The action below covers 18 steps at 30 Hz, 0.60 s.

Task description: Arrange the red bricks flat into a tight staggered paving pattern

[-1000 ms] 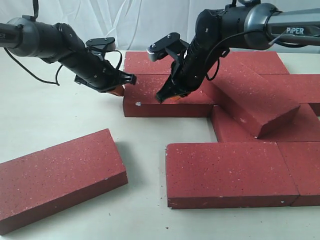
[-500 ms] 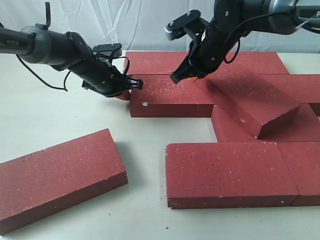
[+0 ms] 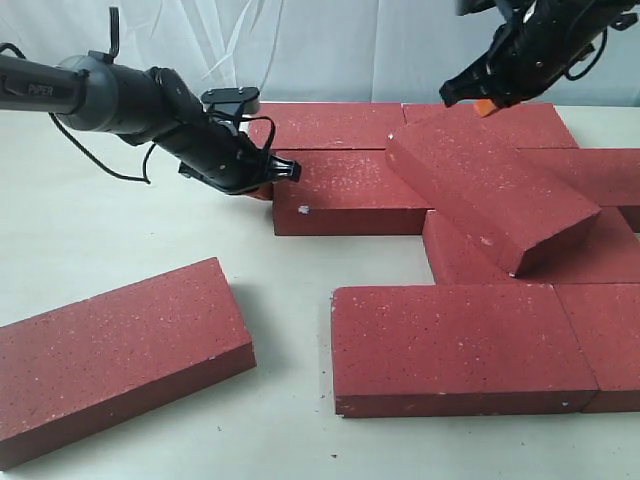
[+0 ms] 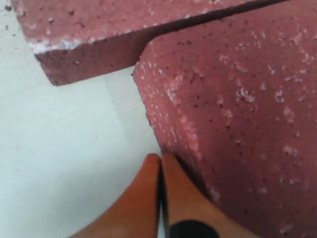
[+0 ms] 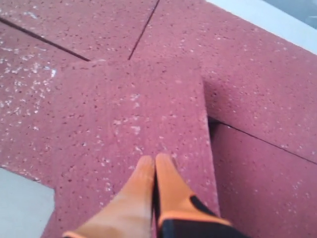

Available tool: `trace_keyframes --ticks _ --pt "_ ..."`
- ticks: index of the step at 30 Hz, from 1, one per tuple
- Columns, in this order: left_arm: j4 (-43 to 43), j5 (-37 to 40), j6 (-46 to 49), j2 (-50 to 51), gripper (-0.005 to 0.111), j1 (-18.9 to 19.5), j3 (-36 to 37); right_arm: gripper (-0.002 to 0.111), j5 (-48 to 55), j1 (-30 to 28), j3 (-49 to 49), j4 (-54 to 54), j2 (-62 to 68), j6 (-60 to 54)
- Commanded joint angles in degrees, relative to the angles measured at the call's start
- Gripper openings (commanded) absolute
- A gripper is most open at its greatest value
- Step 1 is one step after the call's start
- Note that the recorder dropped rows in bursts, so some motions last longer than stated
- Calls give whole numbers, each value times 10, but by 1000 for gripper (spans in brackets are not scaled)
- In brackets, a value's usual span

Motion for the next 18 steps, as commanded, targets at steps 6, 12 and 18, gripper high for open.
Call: trace_keyframes --ticks 6,12,18 --pt "-25 -55 2 12 0 -18 -4 -1 -50 -29 128 17 -100 3" --pt "-29 -79 2 24 0 -22 -4 -1 -58 -29 211 20 -196 4" --pt "-37 -87 2 24 0 -24 -4 -1 -64 -29 267 96 -337 1"
